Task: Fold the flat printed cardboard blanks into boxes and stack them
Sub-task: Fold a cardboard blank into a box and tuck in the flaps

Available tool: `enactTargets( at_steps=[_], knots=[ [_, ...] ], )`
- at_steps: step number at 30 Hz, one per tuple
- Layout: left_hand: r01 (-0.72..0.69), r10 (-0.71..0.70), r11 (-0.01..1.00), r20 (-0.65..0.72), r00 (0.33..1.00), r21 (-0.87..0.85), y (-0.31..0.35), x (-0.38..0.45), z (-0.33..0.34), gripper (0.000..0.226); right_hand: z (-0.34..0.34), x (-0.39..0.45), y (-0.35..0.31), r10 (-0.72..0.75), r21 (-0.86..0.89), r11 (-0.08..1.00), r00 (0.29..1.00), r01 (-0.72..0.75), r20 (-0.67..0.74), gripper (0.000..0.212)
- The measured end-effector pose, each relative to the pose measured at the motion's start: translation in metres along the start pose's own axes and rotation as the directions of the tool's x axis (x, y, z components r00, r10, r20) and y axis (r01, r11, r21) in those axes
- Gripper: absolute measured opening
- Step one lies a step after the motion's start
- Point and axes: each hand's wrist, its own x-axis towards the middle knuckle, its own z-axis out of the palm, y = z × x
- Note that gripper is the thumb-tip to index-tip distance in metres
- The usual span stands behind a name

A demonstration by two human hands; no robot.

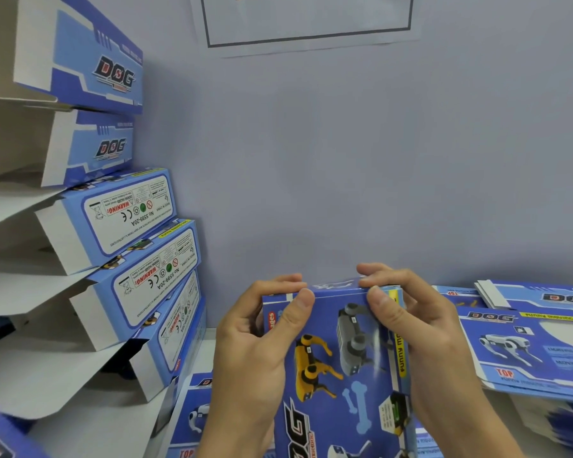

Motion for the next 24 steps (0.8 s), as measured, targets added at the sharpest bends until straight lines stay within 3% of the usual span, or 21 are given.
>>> enactTargets(
  at_steps=[19, 24],
  knots=[
    [-0.025, 0.026, 0.999, -0.012, 1.0, 0.044, -0.0002, -0.0009, 0.002, 0.02, 0.0018, -0.0008, -0.0025, 0.011, -0.009, 1.0, 1.0, -0.011, -0.026, 0.017],
    [-0.048, 0.043, 0.994, 0.055, 0.998, 0.096, 0.0005, -0.002, -0.0006, 0.025, 0.0035, -0.003, -0.0019, -0.023, -0.053, 0.998, 1.0, 0.024, 0.014, 0.018]
  ],
)
